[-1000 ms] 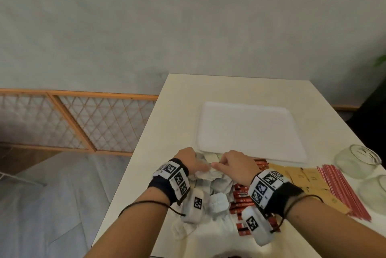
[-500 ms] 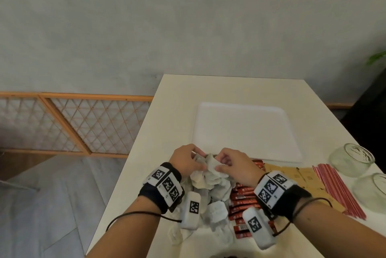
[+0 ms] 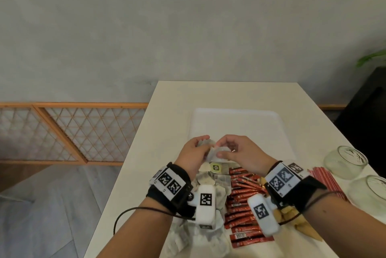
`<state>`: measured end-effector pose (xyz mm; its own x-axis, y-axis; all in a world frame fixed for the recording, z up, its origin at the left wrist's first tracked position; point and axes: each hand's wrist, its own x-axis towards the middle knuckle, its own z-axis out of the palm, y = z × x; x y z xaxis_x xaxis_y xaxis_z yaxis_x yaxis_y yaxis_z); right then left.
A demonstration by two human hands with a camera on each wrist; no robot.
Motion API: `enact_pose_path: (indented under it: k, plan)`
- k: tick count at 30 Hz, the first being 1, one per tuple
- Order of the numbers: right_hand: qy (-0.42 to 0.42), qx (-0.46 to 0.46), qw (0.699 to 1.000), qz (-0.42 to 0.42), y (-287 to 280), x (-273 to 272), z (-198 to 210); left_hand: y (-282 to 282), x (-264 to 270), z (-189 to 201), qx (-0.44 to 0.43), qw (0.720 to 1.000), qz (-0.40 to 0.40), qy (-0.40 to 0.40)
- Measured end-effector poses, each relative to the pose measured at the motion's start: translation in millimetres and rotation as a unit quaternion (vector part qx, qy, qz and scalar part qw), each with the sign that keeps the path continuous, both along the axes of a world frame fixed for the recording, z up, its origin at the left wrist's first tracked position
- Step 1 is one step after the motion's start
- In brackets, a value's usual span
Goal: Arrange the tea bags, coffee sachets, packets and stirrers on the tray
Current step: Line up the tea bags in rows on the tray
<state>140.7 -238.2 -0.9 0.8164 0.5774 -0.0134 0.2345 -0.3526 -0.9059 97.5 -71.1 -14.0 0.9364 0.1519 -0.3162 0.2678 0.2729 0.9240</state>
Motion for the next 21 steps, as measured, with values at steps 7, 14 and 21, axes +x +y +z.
enact_pose_path:
  k: [7,14,21]
  plan:
    - [0.059,0.012,0.997,-0.054,-4,9,-5,-14,3,2,-0.256,0.967,-0.006,-0.005]
    - [0.057,-0.046,0.997,0.003,-18,27,13,-2,10,10,0.114,0.980,-0.160,-0.015]
    - [-0.006,-0.119,0.990,0.078,-16,42,39,-4,35,42,0.375,0.843,-0.385,-0.014]
